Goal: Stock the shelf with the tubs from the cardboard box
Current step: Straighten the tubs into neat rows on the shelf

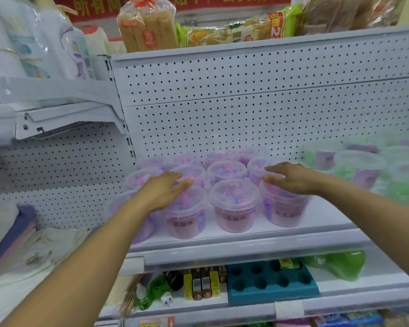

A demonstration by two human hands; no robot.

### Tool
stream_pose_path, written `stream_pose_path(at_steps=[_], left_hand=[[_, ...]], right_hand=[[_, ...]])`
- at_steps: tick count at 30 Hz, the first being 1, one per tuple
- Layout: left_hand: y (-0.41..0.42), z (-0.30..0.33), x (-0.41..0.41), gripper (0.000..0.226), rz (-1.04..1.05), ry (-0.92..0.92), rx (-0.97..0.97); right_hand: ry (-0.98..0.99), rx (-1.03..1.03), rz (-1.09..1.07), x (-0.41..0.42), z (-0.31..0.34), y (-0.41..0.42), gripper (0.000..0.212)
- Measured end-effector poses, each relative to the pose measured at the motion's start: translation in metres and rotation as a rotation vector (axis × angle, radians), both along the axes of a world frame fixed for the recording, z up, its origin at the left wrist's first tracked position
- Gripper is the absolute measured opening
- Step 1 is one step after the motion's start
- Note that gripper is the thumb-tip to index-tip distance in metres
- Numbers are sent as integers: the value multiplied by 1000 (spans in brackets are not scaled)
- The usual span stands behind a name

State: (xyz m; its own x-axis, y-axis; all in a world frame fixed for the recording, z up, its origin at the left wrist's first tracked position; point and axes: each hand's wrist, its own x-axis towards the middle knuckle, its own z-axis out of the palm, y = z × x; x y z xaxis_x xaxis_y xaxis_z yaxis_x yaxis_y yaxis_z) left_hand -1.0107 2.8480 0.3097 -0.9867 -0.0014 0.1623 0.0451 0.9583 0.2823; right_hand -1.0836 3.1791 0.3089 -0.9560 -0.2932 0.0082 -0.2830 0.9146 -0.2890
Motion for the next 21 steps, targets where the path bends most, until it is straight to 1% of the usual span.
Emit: stream_pose_path(at_steps=[2, 5, 9, 12, 13, 16, 19, 21], left_hand=[[-5, -3, -7, 59, 11, -48, 31], [-8, -9, -12, 68, -9, -29, 86], [-9, -9, -17, 57, -1, -9, 62], [-12, -7, -20, 64, 16, -46, 4], [-11, -6, -20, 65, 17, -33, -4], [11, -4, -12, 63, -33, 106, 28], [52, -4, 2, 81, -152, 226, 13], [82, -4, 11, 85, -216, 294, 2]], right_hand=[[-9, -34, 15, -5, -2, -2, 71], [4, -40, 14, -7, -2, -7, 65], [-3, -34, -2, -9, -2, -7, 64], [-22, -78, 4, -6, -3, -4, 63], [-11, -93, 8, -4, -5, -2, 63], [100, -142, 20, 8, -11, 5, 58], [261, -238, 0, 31, -11, 19, 45], [351, -245, -10, 45, -10, 32, 38]])
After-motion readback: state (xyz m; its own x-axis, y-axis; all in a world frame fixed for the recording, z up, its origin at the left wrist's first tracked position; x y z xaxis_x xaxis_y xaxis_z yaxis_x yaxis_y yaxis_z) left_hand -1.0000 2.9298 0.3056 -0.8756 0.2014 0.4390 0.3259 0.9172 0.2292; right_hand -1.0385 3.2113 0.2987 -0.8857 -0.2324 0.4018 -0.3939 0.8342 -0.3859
